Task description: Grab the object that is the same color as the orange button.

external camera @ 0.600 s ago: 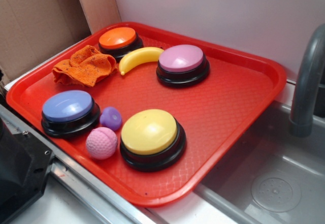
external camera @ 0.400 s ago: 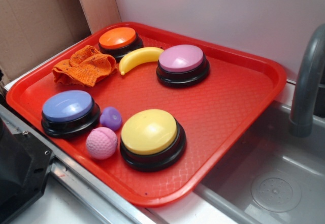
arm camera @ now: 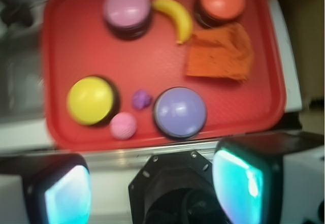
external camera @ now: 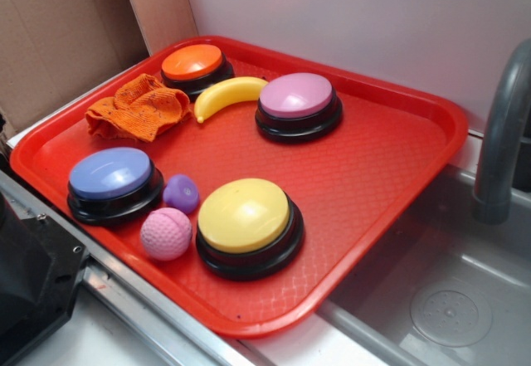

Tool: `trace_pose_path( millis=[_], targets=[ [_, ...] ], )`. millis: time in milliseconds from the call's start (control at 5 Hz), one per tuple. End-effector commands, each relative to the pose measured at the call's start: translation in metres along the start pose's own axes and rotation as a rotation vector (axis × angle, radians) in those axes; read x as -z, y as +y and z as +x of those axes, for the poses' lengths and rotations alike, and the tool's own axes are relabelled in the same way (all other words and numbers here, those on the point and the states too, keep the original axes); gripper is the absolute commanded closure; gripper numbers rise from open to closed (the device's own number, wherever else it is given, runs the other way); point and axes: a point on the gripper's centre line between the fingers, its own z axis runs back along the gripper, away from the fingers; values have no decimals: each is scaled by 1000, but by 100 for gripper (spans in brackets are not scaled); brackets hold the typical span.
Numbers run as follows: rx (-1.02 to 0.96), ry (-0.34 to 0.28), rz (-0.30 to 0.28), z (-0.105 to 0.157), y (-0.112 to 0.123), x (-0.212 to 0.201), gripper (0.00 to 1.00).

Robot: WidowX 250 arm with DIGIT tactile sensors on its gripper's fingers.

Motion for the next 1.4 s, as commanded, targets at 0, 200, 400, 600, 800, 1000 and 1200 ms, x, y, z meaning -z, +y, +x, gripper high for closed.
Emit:
trace_pose_path(
  millis=[0,200,400,600,800,1000,1200],
  targets=[
    [-471,-127,73,29,54,56,0],
    [-712,-200,127,44,84,94,0],
    [-834,-232,222,49,100,116,0],
    [-875,-248,236,62,122,153,0],
    [-843,-271,249,77,132,178,0],
    [-839,-294,226,84,139,194,0],
    [-845,-266,223,84,144,209,0]
  ],
)
